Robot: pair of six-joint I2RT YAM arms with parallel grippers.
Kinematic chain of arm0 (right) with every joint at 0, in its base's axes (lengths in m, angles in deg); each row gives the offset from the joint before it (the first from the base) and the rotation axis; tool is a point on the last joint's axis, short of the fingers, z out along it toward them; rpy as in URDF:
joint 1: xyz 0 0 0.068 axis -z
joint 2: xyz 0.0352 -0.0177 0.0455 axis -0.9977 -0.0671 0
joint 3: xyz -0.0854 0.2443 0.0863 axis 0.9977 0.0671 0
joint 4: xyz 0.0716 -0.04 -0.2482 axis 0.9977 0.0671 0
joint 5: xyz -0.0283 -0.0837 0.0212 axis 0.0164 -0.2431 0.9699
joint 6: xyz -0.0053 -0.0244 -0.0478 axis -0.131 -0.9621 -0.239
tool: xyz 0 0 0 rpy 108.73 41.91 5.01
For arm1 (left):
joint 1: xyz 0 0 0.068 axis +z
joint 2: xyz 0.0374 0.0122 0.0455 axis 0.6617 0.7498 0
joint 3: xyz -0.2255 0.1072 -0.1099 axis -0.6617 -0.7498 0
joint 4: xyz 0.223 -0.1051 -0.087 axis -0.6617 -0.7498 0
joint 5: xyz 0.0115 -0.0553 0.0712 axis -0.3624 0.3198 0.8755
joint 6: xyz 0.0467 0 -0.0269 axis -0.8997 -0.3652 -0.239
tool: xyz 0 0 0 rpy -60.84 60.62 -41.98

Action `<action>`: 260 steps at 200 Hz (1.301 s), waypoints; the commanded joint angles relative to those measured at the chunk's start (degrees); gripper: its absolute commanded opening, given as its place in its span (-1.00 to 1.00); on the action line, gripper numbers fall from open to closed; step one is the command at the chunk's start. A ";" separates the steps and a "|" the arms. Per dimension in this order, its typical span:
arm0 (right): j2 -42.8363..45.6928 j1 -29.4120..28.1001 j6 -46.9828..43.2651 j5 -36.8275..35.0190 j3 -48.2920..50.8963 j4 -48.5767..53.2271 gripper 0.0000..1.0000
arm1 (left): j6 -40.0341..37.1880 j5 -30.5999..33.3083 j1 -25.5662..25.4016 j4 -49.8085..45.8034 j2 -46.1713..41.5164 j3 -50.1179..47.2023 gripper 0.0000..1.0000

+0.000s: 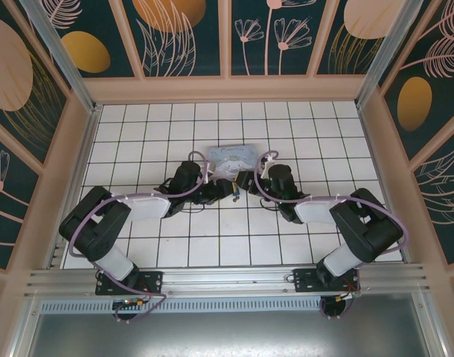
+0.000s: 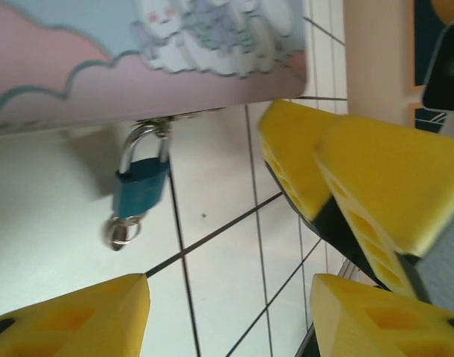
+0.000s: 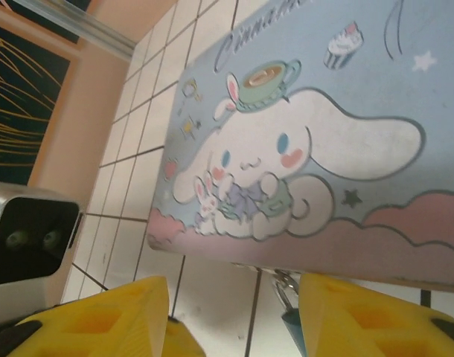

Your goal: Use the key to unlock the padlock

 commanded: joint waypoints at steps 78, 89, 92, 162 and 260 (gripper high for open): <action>5.99 -1.58 -3.04 -0.99 7.58 2.27 -0.07 | -3.30 2.57 2.43 -7.18 -5.26 3.30 0.52; 4.18 -1.72 -3.31 -0.24 7.30 1.09 -0.07 | -3.63 2.97 2.75 -7.61 -5.21 3.46 0.54; 3.61 -1.71 -3.40 -0.09 7.20 0.73 -0.07 | -3.60 3.08 2.87 -7.67 -5.14 3.51 0.54; -8.65 -2.02 -5.56 4.21 2.70 -5.31 -0.07 | -4.58 2.82 5.75 -8.52 -5.09 2.79 0.55; -15.06 -2.11 -5.12 5.52 -0.67 -6.56 -0.42 | -3.99 0.84 6.54 -5.94 -2.78 2.49 0.55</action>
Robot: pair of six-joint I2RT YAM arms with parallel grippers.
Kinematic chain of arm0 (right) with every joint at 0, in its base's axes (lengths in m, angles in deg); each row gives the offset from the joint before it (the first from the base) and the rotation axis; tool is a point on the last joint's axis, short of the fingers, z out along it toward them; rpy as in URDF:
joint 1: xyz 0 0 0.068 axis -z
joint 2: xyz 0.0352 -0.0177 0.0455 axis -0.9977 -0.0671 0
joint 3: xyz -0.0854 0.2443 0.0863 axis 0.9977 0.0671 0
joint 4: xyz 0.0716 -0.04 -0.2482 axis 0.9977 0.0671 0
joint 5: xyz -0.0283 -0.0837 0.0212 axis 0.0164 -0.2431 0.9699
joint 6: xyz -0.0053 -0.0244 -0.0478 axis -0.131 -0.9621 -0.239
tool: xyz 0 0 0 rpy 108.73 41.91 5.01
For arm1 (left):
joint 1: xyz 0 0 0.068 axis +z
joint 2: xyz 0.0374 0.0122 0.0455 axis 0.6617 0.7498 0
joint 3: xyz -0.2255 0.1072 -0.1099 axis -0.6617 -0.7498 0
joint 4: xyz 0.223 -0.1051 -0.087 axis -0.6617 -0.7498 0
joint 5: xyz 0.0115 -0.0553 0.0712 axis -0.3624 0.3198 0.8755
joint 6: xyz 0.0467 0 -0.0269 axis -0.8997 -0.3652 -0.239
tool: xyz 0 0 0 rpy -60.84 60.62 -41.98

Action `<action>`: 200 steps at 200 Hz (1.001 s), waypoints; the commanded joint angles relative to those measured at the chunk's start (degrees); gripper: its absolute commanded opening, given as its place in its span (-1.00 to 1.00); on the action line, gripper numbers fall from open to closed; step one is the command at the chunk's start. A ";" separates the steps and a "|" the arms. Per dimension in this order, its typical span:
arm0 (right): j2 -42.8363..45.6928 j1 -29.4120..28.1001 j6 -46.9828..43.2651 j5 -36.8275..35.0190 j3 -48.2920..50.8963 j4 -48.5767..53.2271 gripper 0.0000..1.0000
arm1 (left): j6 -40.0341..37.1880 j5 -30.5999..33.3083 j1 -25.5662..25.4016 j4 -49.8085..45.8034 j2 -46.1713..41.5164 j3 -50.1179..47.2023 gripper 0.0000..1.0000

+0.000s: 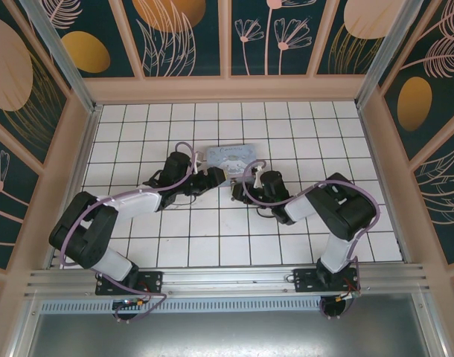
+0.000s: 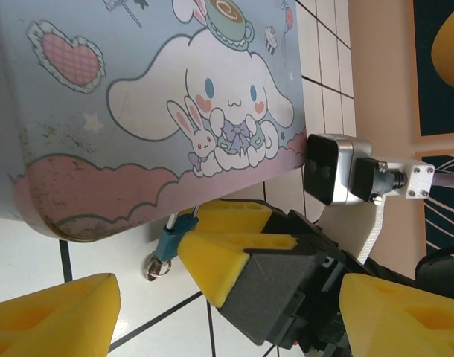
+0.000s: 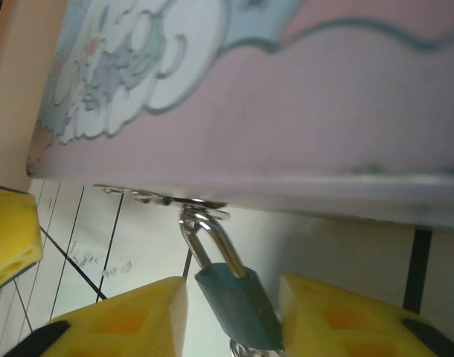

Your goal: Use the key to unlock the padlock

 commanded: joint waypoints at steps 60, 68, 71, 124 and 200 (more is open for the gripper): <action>1.79 0.01 -0.89 -0.27 1.82 1.69 -1.00 | -0.58 -1.73 1.29 2.37 1.37 0.51 0.55; 2.33 0.06 -0.88 -0.42 1.96 2.00 -1.00 | -0.86 -1.51 1.30 2.08 1.40 0.74 0.55; 2.45 0.06 -0.88 -0.49 2.03 2.08 -1.00 | -1.08 -1.36 1.30 1.84 1.40 0.85 0.55; 3.99 -0.03 2.49 -1.22 2.64 1.23 -1.00 | -8.04 6.82 1.30 -6.86 1.58 4.62 0.56; 4.17 -0.64 6.92 -1.45 3.64 -1.95 -1.00 | -15.22 17.87 1.25 -16.09 1.96 10.13 0.59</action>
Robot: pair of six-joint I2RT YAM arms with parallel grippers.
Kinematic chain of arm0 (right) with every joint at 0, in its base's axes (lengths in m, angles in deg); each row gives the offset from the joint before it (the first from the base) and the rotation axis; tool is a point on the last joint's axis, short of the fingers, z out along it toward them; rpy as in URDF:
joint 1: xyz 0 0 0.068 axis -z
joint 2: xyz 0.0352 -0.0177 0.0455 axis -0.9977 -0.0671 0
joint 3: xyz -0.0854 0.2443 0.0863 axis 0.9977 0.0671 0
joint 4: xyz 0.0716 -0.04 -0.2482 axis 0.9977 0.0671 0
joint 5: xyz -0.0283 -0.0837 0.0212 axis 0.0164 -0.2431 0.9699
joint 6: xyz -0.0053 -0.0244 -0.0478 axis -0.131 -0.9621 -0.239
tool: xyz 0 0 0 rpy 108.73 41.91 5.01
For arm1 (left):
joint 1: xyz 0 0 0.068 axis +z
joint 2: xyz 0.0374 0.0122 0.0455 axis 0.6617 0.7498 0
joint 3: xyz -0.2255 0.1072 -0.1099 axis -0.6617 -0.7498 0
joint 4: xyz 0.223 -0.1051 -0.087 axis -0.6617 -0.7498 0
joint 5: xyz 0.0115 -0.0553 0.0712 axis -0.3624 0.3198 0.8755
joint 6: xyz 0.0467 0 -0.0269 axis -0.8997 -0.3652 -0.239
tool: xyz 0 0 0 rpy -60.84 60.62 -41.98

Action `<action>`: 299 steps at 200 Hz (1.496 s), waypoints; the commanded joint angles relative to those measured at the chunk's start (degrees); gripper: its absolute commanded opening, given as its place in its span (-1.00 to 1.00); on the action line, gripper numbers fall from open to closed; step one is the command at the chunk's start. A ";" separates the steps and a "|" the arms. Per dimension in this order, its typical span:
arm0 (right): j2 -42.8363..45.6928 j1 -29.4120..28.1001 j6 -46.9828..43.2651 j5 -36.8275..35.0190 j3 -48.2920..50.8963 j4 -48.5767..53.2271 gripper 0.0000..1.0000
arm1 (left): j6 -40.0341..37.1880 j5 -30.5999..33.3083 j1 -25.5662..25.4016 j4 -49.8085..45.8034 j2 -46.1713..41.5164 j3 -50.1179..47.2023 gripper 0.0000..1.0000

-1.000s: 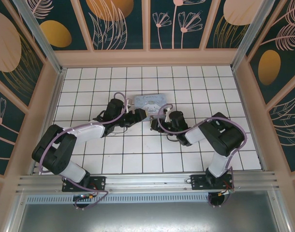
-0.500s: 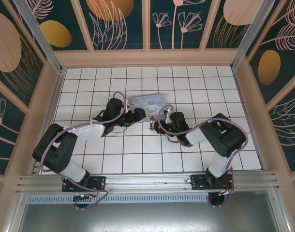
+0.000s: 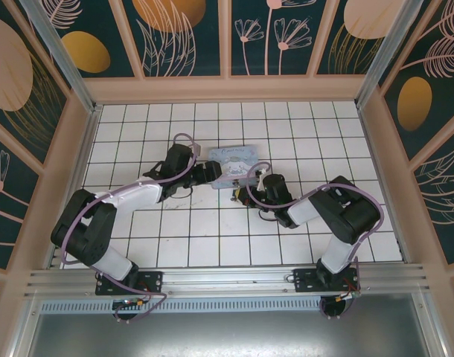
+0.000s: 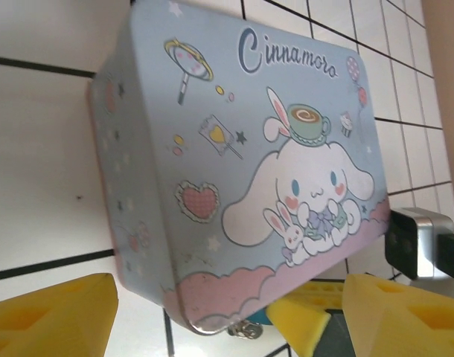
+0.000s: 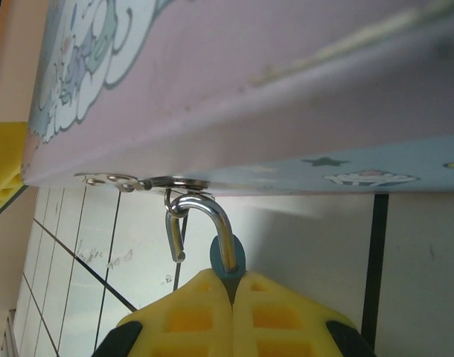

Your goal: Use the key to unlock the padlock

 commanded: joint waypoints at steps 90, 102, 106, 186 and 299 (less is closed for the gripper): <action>1.58 -1.39 6.84 -2.49 1.43 -3.55 -1.00 | -8.37 9.94 -0.23 -10.16 4.83 9.28 0.62; 1.62 -1.52 7.25 -2.68 1.73 -4.10 -1.00 | -8.79 10.53 -0.71 -10.54 5.36 9.77 0.63; 1.58 -1.52 7.46 -2.69 1.82 -4.31 -1.00 | -8.91 10.78 -0.89 -10.73 5.53 9.89 0.63; 1.80 -1.73 10.42 -3.38 3.61 -6.92 -1.00 | -10.94 18.16 -4.98 -13.11 8.17 10.88 0.65; -0.04 -4.36 22.59 -7.30 5.38 -14.19 -1.00 | -11.12 22.57 -6.57 -13.84 10.90 9.70 0.68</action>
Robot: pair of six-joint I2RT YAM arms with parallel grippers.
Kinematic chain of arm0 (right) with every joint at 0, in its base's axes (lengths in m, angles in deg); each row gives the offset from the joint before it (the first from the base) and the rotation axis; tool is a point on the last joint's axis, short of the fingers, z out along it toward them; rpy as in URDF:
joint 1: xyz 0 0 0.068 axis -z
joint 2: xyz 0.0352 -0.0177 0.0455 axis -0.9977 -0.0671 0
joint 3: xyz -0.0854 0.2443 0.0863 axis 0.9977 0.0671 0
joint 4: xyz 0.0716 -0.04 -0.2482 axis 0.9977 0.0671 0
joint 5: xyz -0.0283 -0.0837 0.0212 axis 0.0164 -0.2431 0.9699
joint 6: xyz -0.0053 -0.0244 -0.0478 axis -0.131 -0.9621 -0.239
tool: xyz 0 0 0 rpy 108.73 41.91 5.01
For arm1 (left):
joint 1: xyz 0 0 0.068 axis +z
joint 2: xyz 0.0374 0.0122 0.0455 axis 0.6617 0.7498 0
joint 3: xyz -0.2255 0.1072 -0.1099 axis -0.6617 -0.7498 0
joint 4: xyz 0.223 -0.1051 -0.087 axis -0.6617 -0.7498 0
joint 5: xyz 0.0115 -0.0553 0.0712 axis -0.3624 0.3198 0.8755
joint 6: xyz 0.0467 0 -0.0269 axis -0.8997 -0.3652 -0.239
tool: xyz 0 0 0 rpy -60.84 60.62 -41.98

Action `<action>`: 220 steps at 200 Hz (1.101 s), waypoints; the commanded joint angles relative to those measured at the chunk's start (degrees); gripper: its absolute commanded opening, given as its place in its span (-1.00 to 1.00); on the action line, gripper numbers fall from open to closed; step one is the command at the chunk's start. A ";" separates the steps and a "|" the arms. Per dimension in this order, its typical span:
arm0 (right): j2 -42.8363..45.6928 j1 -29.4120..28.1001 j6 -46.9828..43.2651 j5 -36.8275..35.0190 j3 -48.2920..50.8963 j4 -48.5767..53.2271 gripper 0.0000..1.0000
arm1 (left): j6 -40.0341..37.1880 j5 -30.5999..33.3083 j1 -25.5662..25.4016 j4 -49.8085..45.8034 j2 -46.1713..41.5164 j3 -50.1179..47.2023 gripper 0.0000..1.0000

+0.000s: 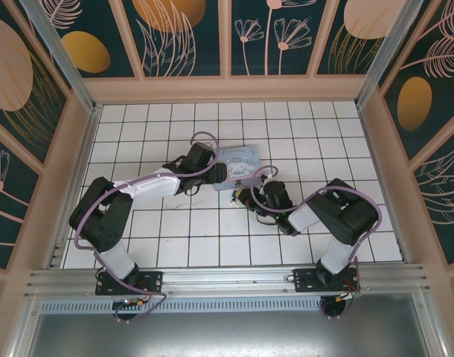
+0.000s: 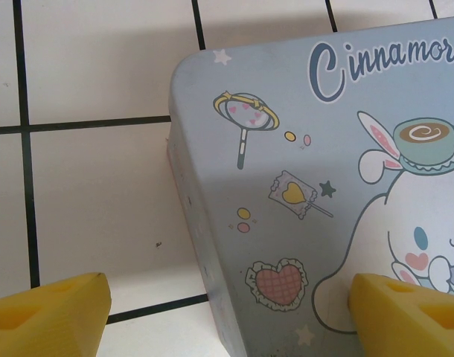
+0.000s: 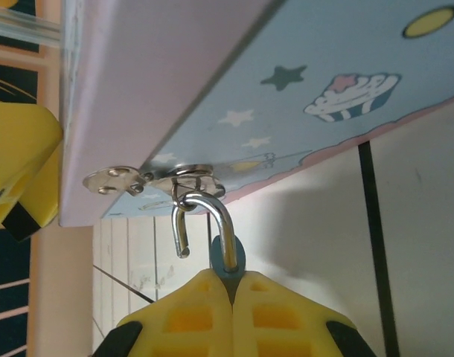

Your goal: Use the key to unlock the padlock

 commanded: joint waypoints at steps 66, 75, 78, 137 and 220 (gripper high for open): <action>-4.48 -3.84 12.81 -5.87 1.58 -11.67 -1.00 | -0.59 2.61 -0.14 -2.28 2.38 -1.68 0.69; -5.06 -4.13 13.48 -6.54 1.88 -12.32 -1.00 | -0.57 2.61 -0.14 -2.19 2.36 -1.80 0.69; -5.26 -4.23 13.70 -6.77 1.94 -12.48 -1.00 | -0.59 2.61 -0.19 -2.19 2.39 -1.82 0.69; -6.22 -5.47 17.41 -11.53 4.52 -16.15 -1.00 | -0.59 2.74 -0.14 -2.00 2.90 -2.16 0.70; -11.05 -9.09 24.70 -18.67 2.13 -19.68 -1.00 | 0.03 1.65 -0.18 -1.27 3.77 -2.49 0.70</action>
